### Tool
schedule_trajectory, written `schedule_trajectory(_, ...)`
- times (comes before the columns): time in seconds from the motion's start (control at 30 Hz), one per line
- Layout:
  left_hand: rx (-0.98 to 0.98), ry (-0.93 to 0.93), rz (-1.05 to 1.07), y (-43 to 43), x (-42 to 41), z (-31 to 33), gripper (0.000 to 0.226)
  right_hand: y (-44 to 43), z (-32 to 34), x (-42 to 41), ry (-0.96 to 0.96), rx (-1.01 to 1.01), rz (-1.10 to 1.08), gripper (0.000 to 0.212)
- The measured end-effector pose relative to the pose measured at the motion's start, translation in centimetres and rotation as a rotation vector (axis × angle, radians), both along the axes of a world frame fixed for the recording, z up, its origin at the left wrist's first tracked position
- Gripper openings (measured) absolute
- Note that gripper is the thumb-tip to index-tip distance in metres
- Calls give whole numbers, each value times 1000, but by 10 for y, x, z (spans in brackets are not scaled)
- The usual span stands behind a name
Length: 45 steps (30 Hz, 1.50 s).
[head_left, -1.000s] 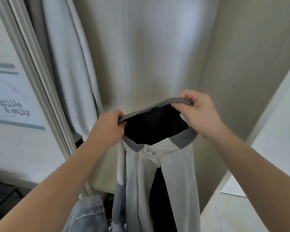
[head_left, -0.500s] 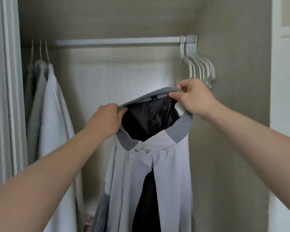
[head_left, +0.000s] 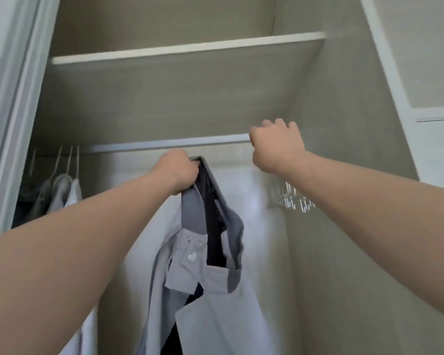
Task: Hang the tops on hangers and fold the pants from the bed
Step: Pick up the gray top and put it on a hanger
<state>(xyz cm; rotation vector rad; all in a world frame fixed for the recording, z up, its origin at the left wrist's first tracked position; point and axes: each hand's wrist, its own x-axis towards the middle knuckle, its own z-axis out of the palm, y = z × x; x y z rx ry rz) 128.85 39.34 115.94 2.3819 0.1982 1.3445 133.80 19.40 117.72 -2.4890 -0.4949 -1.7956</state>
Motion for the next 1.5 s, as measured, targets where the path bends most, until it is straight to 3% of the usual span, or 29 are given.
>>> schedule_trajectory(0.2, 0, 71, 34, 5, 21, -13, 42, -1, -6, 48, 254, 85, -207, 53)
schedule_trajectory(0.4, 31, 109, 31, 9, 30, -22, 45, -9, -13, 79, 158, 35, -442, 43)
schedule_trajectory(0.8, 59, 98, 122, 33, 26, -21, 42, -34, 9, 87, 129, 174, -201, 35)
schedule_trajectory(0.97, 57, 110, 149, 45, 15, -22, 40, -36, 13, 74, -25, 153, -154, 33)
schedule_trajectory(1.07, 76, 114, 184, 51, 5, -24, 41, -31, 9, 59, -33, 231, 51, 27)
schedule_trajectory(1.17, 45, 109, 186, 53, -7, -25, 40, -23, -2, 41, 89, 469, 381, 25)
schedule_trajectory(1.27, -80, 93, 87, 54, -24, -28, 37, -11, -25, 21, 234, 718, 781, 14)
schedule_trajectory(1.37, -221, 64, -7, 59, -45, -33, 37, -5, -61, -3, 424, 937, 1126, 17)
schedule_trajectory(1.5, -441, -5, -79, 65, -75, -42, 36, 4, -109, -34, 569, 1058, 1478, 14)
